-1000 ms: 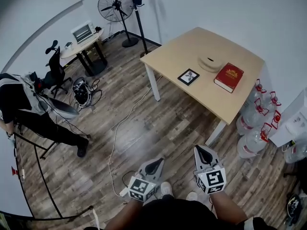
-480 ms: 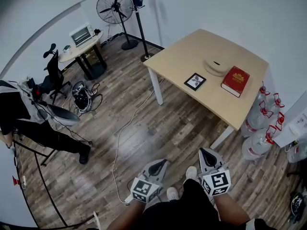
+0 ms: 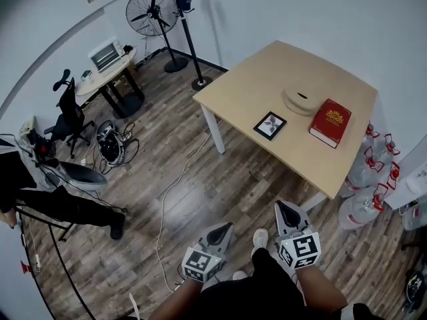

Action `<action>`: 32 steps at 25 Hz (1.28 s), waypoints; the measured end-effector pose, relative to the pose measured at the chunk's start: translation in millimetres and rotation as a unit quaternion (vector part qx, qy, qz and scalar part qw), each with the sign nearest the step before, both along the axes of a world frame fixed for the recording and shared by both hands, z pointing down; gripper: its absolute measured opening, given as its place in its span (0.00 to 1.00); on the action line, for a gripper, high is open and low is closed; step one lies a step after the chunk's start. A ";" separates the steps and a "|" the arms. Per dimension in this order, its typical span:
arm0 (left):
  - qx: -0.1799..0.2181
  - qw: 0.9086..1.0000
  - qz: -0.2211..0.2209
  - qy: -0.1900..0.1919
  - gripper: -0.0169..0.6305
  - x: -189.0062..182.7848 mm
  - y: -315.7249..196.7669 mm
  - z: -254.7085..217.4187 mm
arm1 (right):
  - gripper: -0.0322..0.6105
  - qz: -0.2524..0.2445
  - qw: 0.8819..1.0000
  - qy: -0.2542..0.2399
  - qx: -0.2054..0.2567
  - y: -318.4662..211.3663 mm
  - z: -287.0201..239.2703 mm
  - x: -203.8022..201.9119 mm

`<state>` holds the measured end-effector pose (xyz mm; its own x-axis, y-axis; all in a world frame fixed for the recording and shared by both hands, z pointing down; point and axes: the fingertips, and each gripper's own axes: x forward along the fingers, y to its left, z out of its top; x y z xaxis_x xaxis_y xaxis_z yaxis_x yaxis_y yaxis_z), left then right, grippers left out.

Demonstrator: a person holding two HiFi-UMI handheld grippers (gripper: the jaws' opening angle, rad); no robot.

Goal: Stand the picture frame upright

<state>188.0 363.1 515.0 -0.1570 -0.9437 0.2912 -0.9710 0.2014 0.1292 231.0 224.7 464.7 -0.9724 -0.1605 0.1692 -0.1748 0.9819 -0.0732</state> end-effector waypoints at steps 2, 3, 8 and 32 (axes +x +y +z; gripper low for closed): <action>-0.001 1.000 0.002 -0.002 0.03 -16.5 -17.9 -2.3 | 0.06 0.002 1.000 -0.001 -0.001 -18.0 -1.3 -14.4; -0.002 1.000 0.004 -0.004 0.03 -24.7 -26.7 -3.1 | 0.06 0.004 1.000 -0.002 -0.001 -27.2 -2.2 -21.2; -0.005 1.000 0.007 -0.010 0.03 -61.9 -74.8 -9.6 | 0.06 0.014 1.000 -0.002 -0.008 -78.1 -2.4 -50.1; -0.026 0.999 -0.018 -0.005 0.03 -180.7 -174.5 -0.9 | 0.06 -0.002 1.000 0.009 -0.030 -195.2 11.6 -167.3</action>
<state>7.3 188.6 514.1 -0.1942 -0.9212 0.3371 -0.9642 0.2426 0.1076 63.6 29.5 476.3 -0.9696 -0.1459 0.1967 -0.1729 0.9766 -0.1280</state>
